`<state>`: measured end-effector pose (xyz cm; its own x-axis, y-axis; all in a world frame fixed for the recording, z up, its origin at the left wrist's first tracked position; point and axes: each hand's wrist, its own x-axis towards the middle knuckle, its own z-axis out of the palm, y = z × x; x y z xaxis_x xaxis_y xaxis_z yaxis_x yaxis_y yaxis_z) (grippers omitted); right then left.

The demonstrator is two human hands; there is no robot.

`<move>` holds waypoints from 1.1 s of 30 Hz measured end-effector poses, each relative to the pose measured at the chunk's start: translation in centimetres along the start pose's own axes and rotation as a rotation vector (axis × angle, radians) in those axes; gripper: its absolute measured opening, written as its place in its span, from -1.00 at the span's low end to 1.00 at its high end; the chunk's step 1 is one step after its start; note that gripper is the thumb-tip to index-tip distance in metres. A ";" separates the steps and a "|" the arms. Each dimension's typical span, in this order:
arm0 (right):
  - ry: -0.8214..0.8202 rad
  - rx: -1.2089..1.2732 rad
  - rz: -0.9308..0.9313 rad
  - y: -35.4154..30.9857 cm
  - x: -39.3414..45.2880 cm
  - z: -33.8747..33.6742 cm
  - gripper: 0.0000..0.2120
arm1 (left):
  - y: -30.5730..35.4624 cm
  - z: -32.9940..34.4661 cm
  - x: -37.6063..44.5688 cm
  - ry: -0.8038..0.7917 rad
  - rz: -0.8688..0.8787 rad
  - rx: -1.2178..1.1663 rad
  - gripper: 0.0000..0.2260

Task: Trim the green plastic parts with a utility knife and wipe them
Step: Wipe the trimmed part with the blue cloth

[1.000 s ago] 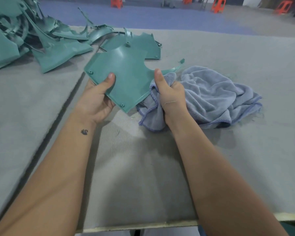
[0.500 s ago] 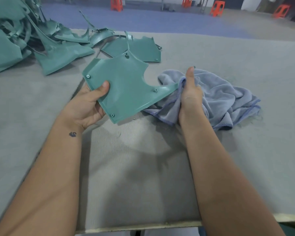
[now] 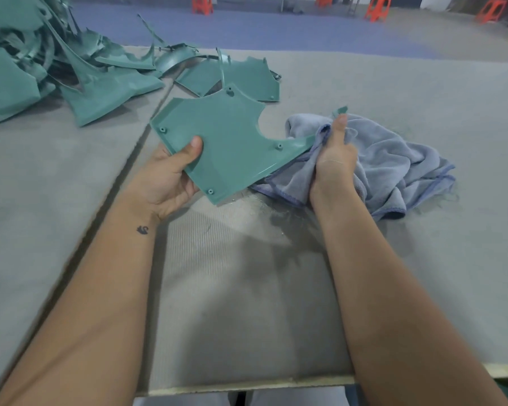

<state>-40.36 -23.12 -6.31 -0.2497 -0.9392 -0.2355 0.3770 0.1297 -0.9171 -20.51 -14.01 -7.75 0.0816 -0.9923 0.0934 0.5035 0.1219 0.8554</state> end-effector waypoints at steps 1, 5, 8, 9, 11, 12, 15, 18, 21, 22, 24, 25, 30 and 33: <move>-0.026 0.021 -0.019 0.3 0.0 0.2 -0.63 | -0.3 0.5 0.1 0.010 0.008 -0.011 -0.74; -0.206 0.083 0.047 1.5 -0.2 0.9 -0.51 | -1.4 1.8 0.9 0.118 0.029 -0.062 -0.74; -0.224 0.009 -0.046 1.3 0.0 0.9 -0.66 | -1.3 1.3 1.3 0.307 0.043 -0.177 -0.78; -0.174 -0.034 -0.114 0.9 -0.2 0.7 -0.77 | -1.0 0.8 1.4 0.361 0.053 -0.250 -0.78; -0.112 -0.048 -0.234 0.3 -0.6 0.3 -0.87 | -0.5 -0.3 1.4 0.420 0.078 -0.315 -0.72; -0.147 -0.011 -0.278 0.2 -1.0 0.0 -0.87 | -0.4 -0.7 1.3 0.419 0.082 -0.297 -0.68; -0.340 0.024 -0.425 0.7 -2.7 0.3 -0.80 | -0.7 -0.4 1.2 0.330 0.064 -0.266 -0.58; -0.422 -0.383 -0.735 2.0 -4.0 1.5 -0.89 | -1.9 1.3 1.1 0.244 0.008 -0.206 -0.54; -0.501 -0.519 -0.923 3.7 -4.4 2.5 -0.78 | -3.2 2.9 0.7 0.151 0.014 -0.006 -0.57; -0.496 -0.522 -0.935 4.1 -4.5 2.8 -0.77 | -3.5 3.2 0.7 0.120 0.036 0.069 -0.58; -0.473 -0.550 -0.918 4.7 -5.0 3.4 -0.78 | -3.7 3.4 0.7 0.096 0.057 0.152 -0.60; -0.483 -0.562 -0.888 4.8 -5.1 3.6 -0.79 | -3.7 3.3 0.7 0.087 0.058 0.150 -0.62; -0.654 -0.629 -0.696 3.8 -4.7 3.5 -0.90 | -3.5 2.8 0.9 0.054 0.040 0.149 -0.69; -0.718 -0.622 -0.661 3.0 -4.6 3.3 -0.91 | -3.6 2.9 1.2 0.087 0.012 0.155 -0.63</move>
<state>-35.18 -19.47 -6.95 0.4052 -0.8205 0.4032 -0.1923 -0.5077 -0.8398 -24.67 -15.68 -9.24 0.1643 -0.9842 0.0656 0.3640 0.1223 0.9234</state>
